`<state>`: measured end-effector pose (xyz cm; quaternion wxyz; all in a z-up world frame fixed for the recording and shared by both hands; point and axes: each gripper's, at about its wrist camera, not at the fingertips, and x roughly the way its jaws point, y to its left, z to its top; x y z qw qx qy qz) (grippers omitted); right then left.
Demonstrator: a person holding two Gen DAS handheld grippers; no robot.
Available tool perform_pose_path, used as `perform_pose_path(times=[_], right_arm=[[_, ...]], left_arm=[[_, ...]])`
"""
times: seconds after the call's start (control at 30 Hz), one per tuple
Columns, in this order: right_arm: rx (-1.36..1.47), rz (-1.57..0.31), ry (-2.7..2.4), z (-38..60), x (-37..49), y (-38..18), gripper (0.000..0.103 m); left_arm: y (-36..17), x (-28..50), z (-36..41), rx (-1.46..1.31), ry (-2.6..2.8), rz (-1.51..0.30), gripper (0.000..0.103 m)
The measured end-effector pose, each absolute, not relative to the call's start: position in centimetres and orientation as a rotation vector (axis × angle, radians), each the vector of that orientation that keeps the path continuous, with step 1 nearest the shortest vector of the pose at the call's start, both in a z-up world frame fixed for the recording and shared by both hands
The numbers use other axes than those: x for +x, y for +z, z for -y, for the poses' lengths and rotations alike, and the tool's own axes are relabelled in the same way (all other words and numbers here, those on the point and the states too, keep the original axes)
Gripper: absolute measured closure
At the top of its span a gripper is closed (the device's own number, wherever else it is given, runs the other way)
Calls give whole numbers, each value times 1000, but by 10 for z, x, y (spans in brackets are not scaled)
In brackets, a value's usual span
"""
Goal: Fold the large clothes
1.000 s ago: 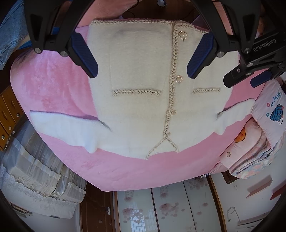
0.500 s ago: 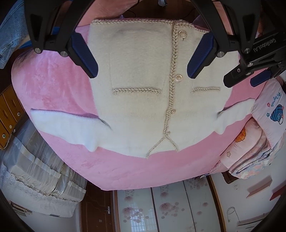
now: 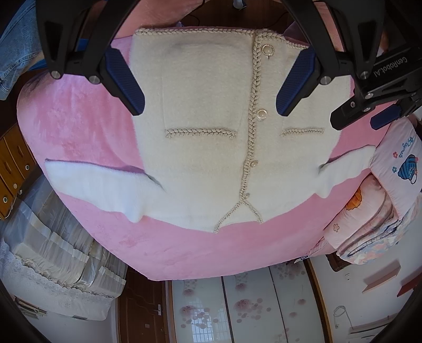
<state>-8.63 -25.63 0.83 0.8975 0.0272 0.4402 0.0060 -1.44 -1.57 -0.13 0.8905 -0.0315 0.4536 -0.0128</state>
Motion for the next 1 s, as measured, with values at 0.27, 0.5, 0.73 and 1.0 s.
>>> perform_pose_path(times=[0.27,0.5,0.73,1.0], right_arm=[[60,-912,16,255,-86,11,3],[61,-913,20,255,-86,11,3],[68,-918,20,257,-84,8,3],[78,-927,21,263,-78,2,3]], left_arm=[[-2,-15,15,-77,-20,-942,3],[-1,-15,17,-69,-18,-942,3],[-2,-12,21,-57,-16,-950,3],[-4,-6,26,-42,-11,-936,3]])
